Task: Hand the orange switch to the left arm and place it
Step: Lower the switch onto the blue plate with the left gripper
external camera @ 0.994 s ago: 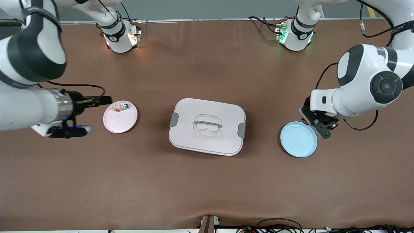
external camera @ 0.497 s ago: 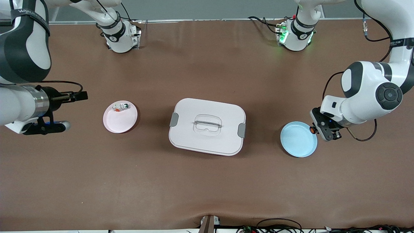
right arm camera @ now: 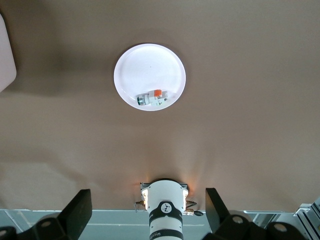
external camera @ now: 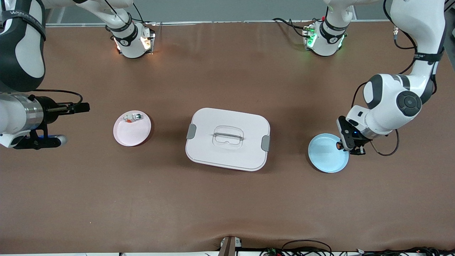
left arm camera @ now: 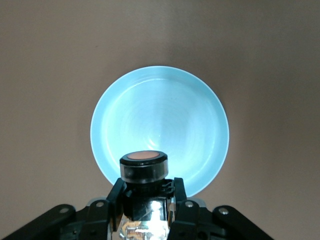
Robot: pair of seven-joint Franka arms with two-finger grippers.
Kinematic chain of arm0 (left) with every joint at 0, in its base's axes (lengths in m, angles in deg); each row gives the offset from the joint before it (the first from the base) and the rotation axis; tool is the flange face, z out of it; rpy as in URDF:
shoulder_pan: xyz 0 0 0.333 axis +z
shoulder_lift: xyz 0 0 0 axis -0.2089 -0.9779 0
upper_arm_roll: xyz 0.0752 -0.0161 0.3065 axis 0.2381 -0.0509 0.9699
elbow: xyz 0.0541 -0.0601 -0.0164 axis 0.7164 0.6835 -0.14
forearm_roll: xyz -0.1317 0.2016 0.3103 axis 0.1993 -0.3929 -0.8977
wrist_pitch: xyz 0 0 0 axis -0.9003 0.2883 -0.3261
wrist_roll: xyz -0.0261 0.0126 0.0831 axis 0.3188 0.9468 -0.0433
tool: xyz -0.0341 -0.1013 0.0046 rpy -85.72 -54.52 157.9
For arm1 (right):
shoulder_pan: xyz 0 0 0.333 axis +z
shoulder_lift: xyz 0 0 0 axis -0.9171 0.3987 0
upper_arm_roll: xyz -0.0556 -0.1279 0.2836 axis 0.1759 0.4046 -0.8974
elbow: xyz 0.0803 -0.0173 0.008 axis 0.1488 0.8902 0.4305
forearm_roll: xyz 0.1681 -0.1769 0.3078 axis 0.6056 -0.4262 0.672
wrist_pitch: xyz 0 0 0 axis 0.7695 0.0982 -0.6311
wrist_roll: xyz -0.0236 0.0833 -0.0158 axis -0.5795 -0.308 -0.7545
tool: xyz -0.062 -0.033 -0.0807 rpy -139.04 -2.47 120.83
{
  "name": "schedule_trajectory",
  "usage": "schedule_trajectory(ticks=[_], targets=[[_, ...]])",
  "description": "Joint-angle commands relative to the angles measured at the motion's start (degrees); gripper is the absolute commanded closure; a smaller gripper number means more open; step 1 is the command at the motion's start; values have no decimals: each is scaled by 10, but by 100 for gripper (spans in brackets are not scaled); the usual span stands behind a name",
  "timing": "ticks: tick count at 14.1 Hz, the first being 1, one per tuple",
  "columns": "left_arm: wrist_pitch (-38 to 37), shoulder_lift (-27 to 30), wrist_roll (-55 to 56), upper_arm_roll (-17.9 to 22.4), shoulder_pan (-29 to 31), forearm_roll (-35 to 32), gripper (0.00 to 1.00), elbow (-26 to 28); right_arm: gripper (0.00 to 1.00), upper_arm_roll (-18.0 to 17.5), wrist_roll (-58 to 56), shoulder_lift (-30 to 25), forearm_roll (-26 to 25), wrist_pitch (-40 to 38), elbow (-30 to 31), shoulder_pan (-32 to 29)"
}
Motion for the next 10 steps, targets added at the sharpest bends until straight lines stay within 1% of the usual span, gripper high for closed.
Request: schedule_trajectory(ticks=[1,4,6,9,10], targets=[[22,-20,-44,-9,7,-7,100,3,0,-7,-3,-33,-13,4,11,-7],[33,-31,-66,-9,4,-9,100,5,0,-7,4,-37,-12,14,11,-21],[67,-52,-128,-10,7,-8,100,5,0,-6,4,-48,-13,14,11,-28],[116,-72,-136,-10,4,-8,100,19,0,-7,4,-62,-11,22,11,-36],[133,-75,-137,-9,5,-9,100,26,0,-10,4,-77,-9,28,13,-36]])
